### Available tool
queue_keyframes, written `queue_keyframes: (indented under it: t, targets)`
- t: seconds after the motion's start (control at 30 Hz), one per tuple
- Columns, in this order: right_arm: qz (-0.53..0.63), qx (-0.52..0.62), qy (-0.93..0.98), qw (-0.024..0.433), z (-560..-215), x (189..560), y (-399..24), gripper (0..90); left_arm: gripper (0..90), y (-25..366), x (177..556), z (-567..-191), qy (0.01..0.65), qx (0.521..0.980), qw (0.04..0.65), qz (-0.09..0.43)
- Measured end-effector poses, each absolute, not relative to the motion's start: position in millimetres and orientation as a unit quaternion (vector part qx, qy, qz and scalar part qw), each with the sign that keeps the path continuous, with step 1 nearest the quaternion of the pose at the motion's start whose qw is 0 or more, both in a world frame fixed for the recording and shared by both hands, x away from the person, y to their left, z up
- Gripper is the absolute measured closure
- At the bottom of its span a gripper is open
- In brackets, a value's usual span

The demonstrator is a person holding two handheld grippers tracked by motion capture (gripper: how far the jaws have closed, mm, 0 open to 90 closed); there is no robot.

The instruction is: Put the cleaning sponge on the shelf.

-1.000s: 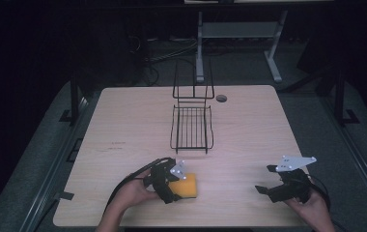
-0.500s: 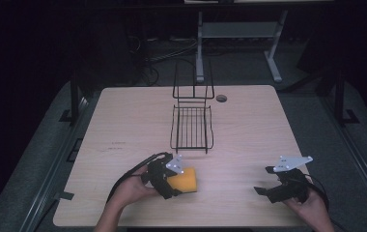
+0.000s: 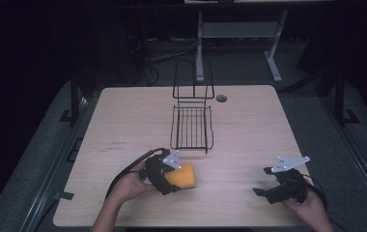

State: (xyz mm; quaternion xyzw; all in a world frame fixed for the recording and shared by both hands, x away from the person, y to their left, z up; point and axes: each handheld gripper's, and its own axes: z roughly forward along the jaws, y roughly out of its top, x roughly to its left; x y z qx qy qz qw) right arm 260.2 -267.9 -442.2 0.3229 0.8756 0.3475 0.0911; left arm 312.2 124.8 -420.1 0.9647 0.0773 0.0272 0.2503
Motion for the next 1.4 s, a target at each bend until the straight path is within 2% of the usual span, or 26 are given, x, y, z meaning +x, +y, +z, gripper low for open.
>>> queue_keyframes:
  t: [1.4]
  targets:
    - [0.337, 0.326, 0.879, 0.085, -446, 261, -265, 13.9, 21.4, 125, 344, -387, 0.073, 0.961, 0.264, 0.042]
